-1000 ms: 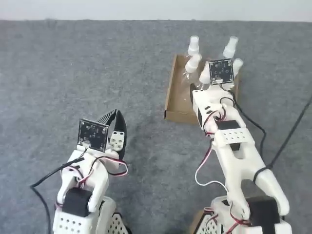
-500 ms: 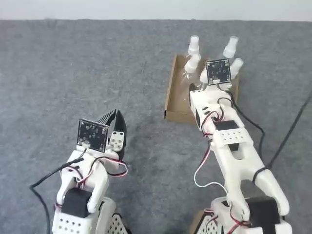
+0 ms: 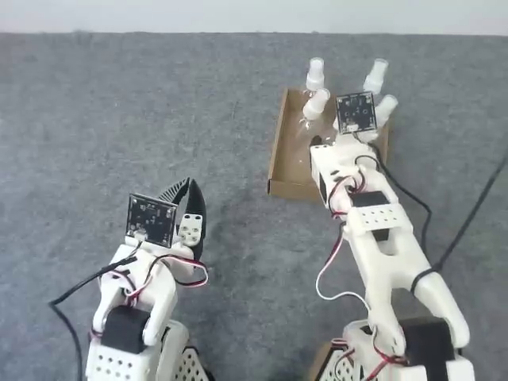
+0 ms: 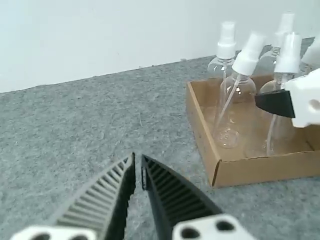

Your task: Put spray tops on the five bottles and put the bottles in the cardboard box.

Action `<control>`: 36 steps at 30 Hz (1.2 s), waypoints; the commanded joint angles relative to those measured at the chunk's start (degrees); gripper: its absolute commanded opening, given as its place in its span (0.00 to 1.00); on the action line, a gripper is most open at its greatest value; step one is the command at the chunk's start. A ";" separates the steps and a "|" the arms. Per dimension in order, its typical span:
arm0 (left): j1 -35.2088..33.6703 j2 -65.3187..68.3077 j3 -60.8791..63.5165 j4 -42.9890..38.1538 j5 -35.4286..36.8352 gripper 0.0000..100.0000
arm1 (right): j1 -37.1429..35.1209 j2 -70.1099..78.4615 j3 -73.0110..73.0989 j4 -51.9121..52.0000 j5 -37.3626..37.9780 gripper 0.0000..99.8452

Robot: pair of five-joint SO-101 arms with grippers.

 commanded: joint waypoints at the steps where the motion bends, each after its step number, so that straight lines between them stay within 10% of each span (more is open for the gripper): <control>1: -0.18 -0.88 -0.40 -1.67 -0.53 0.02 | -0.40 0.04 -7.12 4.53 -0.62 0.18; 29: -0.18 -0.88 -0.40 -1.67 -0.53 0.02 | -0.75 -5.23 -8.88 9.63 -0.62 0.18; 36: -0.18 -0.88 -0.40 -1.67 -0.53 0.02 | -0.66 -17.98 -9.85 12.88 2.02 0.05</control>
